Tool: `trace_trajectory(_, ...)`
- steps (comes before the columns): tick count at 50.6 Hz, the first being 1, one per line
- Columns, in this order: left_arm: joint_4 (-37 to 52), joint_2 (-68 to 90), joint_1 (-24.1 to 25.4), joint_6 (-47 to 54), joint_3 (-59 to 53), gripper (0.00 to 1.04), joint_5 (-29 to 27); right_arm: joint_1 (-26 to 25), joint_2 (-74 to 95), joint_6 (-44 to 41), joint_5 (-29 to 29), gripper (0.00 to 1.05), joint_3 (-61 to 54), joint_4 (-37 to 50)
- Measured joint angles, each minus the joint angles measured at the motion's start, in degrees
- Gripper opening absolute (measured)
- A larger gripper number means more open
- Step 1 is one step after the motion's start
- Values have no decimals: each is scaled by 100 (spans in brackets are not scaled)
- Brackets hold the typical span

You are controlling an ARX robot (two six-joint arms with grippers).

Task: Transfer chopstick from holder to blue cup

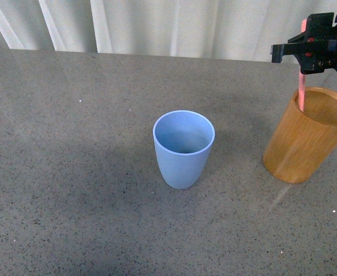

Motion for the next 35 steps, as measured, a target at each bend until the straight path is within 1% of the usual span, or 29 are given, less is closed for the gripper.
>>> trace_trajectory(1, 0, 0, 0, 2, 0, 98, 0, 0, -31, -7, 9, 4, -22, 9)
trace_trajectory(3, 0, 0, 0, 0, 0, 98, 0, -2, -96, -2, 7, 2, -57, 11)
trace_trajectory(14, 0, 0, 0, 0, 0, 98, 0, -7, -540, -114, 7, 2, -151, 7)
trace_trajectory(21, 0, 0, 0, 0, 0, 98, 0, 48, -890, -332, 120, 2, -149, 17)
trace_trajectory(29, 0, 0, 0, 0, 0, 98, 0, 236, -1360, -647, 295, 2, -57, 170)
trace_trajectory(35, 0, 0, 0, 0, 0, 98, 0, 455, -1698, -706, 345, 2, 166, 151)
